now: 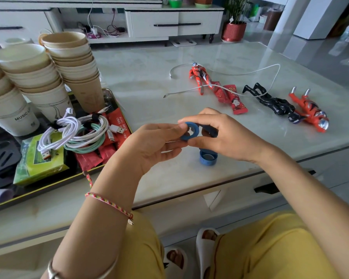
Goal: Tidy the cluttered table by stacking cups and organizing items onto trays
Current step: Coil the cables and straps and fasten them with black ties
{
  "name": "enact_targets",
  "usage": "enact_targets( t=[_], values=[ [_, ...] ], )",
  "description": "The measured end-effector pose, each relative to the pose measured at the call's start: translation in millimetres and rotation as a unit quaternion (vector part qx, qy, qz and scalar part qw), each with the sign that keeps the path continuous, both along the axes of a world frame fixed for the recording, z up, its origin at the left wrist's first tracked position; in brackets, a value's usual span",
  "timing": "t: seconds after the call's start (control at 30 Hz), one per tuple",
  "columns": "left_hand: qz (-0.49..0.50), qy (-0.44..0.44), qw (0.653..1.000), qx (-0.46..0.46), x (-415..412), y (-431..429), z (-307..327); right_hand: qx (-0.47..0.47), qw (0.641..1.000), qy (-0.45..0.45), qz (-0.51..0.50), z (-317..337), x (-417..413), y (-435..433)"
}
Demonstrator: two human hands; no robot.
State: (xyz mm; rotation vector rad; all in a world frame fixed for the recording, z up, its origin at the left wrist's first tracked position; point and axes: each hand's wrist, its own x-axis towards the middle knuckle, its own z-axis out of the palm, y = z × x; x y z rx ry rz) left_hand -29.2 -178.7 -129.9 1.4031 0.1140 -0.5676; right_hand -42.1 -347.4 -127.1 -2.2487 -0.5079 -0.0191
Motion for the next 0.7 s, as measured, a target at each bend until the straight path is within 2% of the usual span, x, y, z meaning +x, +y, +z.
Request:
enact_targets(
  t=[0.13,0.23,0.3,0.47,0.57,0.7],
  values=[
    [0.073,0.005,0.996,-0.040,0,-5,-1,0.029,0.998,-0.046,-0.041,-6,3,7],
    [0.150,0.041,0.981,-0.115,1,-10,-1,0.085,0.989,-0.052,-0.105,-11,3,14],
    [0.181,0.066,0.969,-0.156,1,-12,-1,0.062,0.985,-0.090,-0.134,-15,3,19],
    [0.141,0.072,0.968,-0.195,-2,-13,-1,0.018,0.985,-0.114,-0.129,-19,3,22],
    [0.131,0.072,0.977,-0.149,-3,-12,1,0.016,0.988,-0.099,-0.120,-15,6,17],
    [0.075,0.021,0.997,0.015,1,-4,2,0.002,0.999,-0.031,-0.026,-6,5,5]
  ],
)
